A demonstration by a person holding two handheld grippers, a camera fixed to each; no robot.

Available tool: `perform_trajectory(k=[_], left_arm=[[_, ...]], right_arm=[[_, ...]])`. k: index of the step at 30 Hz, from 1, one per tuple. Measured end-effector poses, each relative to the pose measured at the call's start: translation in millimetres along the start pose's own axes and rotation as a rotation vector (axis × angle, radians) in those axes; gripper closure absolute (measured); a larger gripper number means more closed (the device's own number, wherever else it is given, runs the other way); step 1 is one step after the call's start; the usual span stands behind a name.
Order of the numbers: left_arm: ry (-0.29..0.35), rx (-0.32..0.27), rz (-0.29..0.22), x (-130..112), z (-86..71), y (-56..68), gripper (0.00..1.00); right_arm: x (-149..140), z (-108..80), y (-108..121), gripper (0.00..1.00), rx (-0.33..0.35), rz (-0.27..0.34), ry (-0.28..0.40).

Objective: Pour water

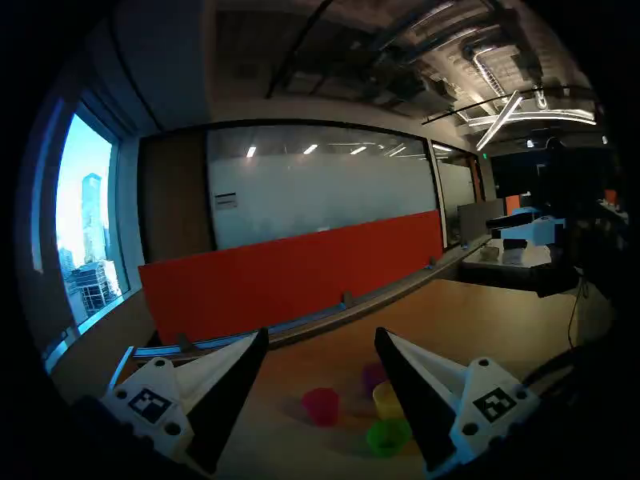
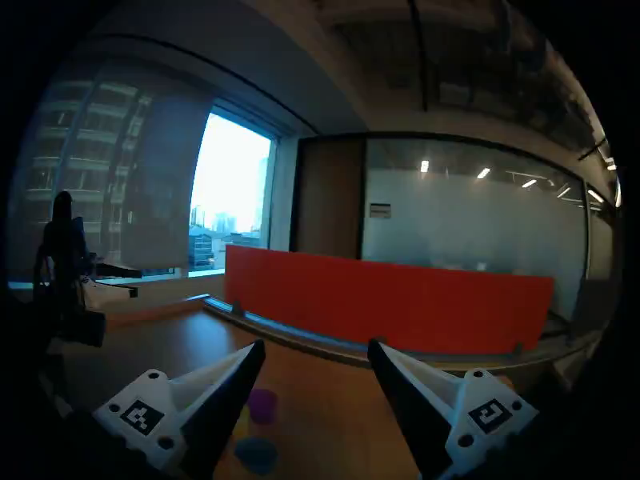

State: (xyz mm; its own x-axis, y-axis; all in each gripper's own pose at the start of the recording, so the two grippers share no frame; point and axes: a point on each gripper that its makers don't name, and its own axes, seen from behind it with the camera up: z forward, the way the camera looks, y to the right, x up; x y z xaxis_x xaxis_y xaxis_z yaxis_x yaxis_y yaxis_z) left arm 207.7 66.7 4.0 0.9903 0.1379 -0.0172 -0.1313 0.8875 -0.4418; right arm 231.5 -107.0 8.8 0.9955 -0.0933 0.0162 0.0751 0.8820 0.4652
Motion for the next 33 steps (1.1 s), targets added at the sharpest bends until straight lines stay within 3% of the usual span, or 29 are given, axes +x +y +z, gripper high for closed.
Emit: perform_trajectory(k=[5,14,20,33], left_arm=[[-0.038,-0.092,0.002,-11,2.7,15.5,0.01],[-0.114,-0.205,0.067,-34,12.6,37.2,0.01],[-0.172,-0.282,0.059,-56,17.0,51.0,0.01],[-0.272,-0.339,0.06,-109,30.0,62.6,0.01]], right_arm=[[-10,5.5,-16,0.01,0.071,-0.013,-0.045],[-43,7.9,-42,0.0,0.188,-0.046,-0.175],[-64,9.1,-50,0.0,0.222,-0.068,-0.246],[-118,11.0,-53,0.0,0.252,-0.084,-0.374]])
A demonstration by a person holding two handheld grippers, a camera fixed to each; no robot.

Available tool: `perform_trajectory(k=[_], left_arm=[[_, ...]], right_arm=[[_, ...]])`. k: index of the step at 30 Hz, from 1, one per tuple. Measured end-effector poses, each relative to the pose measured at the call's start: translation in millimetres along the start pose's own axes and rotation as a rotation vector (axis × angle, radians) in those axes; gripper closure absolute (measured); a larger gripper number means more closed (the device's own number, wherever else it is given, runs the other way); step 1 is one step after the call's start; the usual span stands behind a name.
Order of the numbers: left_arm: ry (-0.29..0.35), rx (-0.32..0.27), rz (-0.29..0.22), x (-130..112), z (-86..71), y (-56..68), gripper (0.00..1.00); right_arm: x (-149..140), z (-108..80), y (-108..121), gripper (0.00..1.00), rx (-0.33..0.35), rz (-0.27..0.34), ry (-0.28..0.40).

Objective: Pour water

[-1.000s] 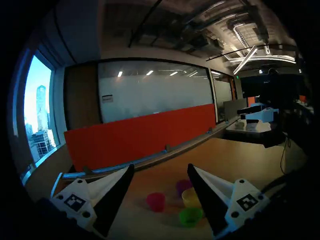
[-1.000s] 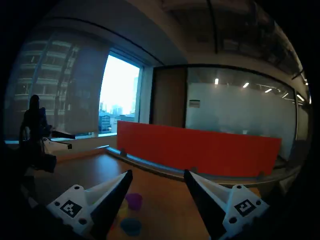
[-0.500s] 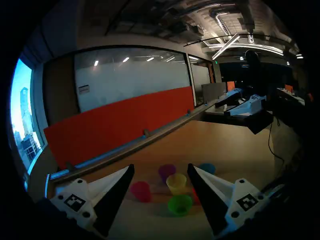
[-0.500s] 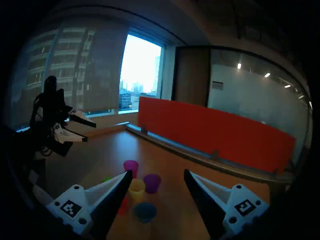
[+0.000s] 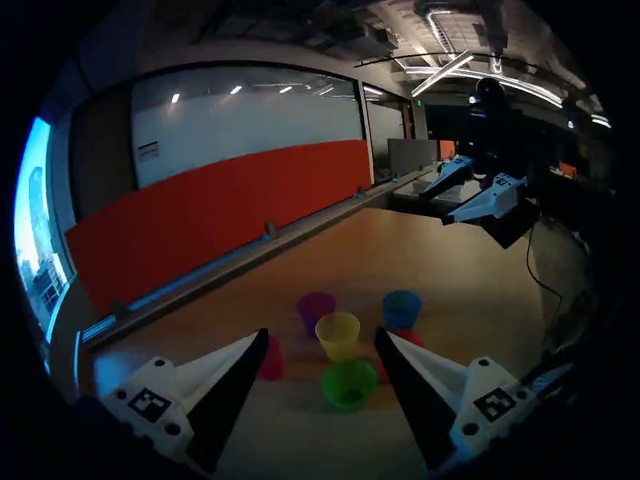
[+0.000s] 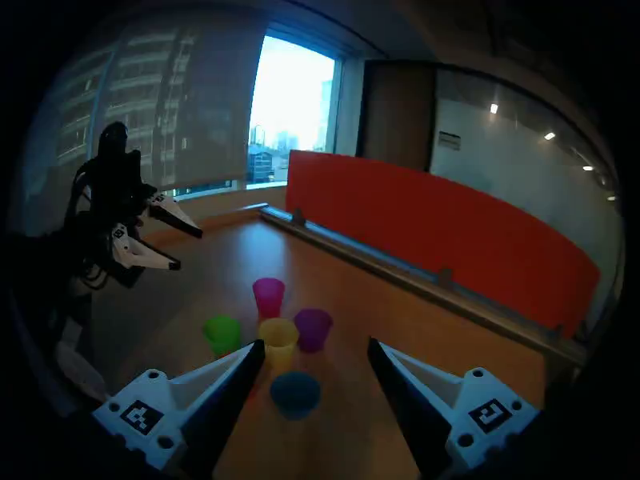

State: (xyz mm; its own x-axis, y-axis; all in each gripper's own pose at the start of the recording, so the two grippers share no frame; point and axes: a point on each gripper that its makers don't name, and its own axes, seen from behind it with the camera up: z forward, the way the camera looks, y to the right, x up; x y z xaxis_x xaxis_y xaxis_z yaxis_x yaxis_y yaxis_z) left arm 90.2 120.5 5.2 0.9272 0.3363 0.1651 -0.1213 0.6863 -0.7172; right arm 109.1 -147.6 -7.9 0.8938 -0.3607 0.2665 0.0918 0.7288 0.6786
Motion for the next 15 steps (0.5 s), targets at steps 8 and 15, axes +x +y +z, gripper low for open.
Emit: perform_trajectory(k=[8,15], left_arm=[[-0.066,-0.042,-0.013,-39,15.0,10.9,0.01],[-0.131,-0.08,-0.016,-75,27.1,21.7,0.01]], right_arm=[[-35,16.2,-4,0.0,0.023,0.007,-0.055],[-68,29.4,-6,0.0,0.034,0.027,-0.096]])
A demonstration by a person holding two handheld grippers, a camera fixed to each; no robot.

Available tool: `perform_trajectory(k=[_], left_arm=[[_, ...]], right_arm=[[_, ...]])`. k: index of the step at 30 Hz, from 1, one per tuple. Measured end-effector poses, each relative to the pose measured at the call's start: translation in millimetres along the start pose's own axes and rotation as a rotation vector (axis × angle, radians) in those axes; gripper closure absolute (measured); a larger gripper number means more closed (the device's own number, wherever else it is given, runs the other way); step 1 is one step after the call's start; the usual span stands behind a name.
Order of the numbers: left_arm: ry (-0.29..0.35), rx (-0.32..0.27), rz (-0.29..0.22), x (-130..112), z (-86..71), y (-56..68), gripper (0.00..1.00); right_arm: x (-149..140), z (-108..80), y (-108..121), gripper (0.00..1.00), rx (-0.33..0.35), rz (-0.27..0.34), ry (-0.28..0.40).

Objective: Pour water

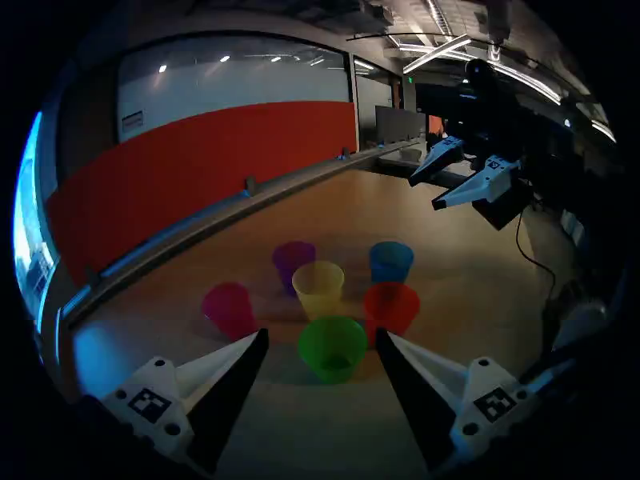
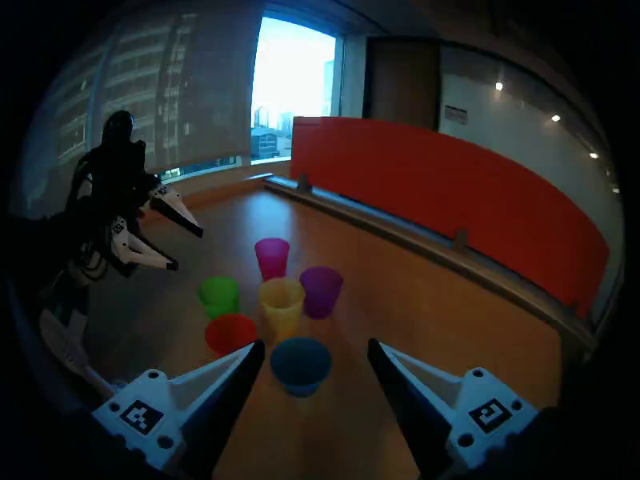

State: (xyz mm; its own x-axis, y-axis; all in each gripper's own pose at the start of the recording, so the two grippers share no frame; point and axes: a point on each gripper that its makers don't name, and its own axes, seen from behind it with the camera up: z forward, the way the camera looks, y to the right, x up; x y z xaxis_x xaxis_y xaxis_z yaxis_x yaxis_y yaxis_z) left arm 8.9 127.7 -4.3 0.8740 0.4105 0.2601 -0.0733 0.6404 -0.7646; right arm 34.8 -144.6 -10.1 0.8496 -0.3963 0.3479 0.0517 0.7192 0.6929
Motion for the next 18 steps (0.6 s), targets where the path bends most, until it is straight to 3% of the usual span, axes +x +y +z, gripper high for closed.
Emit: perform_trajectory(k=[18], left_arm=[[-0.092,-0.044,0.009,-45,34.7,13.1,0.01]], right_arm=[[-56,35.2,-3,0.0,0.022,-0.019,-0.077]])
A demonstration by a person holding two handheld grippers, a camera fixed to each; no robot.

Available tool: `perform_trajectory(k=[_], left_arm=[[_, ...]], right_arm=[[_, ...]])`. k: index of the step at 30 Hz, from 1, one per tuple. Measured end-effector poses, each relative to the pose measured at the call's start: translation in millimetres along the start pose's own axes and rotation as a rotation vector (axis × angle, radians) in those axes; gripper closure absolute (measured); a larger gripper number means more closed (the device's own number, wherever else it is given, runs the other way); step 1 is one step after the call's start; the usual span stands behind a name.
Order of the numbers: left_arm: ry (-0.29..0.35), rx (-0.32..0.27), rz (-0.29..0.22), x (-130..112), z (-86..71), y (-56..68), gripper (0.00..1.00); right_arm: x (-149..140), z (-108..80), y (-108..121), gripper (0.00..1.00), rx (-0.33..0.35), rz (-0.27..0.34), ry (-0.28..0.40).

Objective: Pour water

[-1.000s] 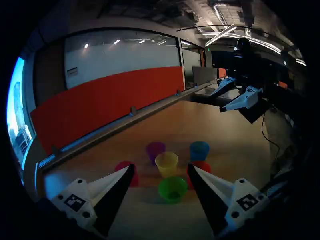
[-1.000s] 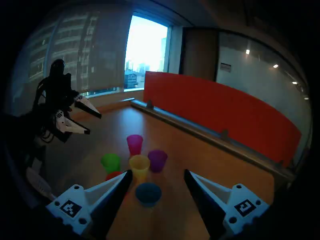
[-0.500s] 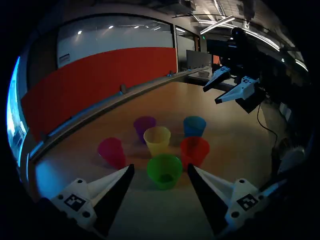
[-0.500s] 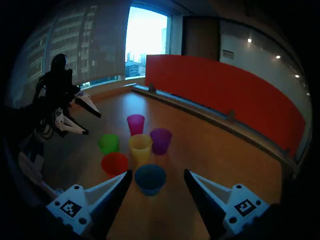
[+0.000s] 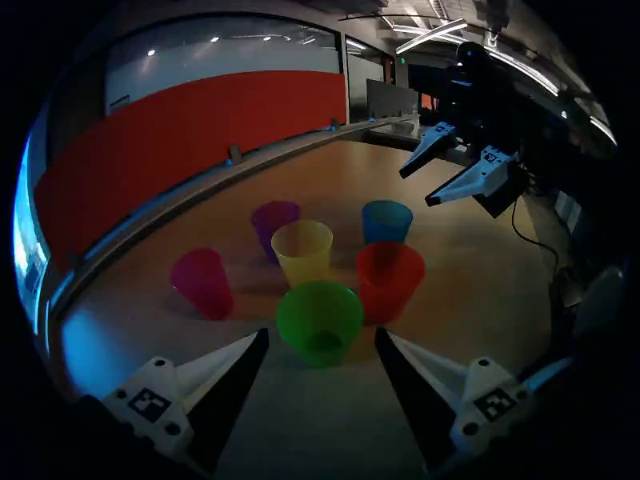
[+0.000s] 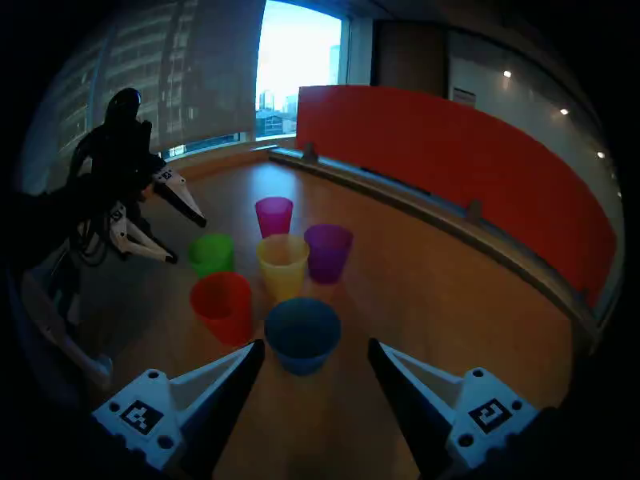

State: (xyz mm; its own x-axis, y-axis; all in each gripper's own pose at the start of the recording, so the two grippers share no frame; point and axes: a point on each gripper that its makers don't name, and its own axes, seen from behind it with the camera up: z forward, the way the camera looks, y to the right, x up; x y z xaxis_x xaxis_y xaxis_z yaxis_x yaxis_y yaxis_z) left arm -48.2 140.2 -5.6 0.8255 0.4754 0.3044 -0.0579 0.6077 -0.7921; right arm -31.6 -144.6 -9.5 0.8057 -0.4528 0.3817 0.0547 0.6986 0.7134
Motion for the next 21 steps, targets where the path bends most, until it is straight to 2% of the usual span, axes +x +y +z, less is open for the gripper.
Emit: perform_trajectory(k=[5,21], left_arm=[[-0.008,-0.007,0.0,-5,7.5,1.2,0.01],[-0.019,-0.006,0.004,-11,26.5,-7.4,0.01]], right_arm=[[-9,9.6,0,0.0,-0.001,-0.005,-0.012],[-24,44.4,-4,0.0,0.013,-0.014,-0.032]])
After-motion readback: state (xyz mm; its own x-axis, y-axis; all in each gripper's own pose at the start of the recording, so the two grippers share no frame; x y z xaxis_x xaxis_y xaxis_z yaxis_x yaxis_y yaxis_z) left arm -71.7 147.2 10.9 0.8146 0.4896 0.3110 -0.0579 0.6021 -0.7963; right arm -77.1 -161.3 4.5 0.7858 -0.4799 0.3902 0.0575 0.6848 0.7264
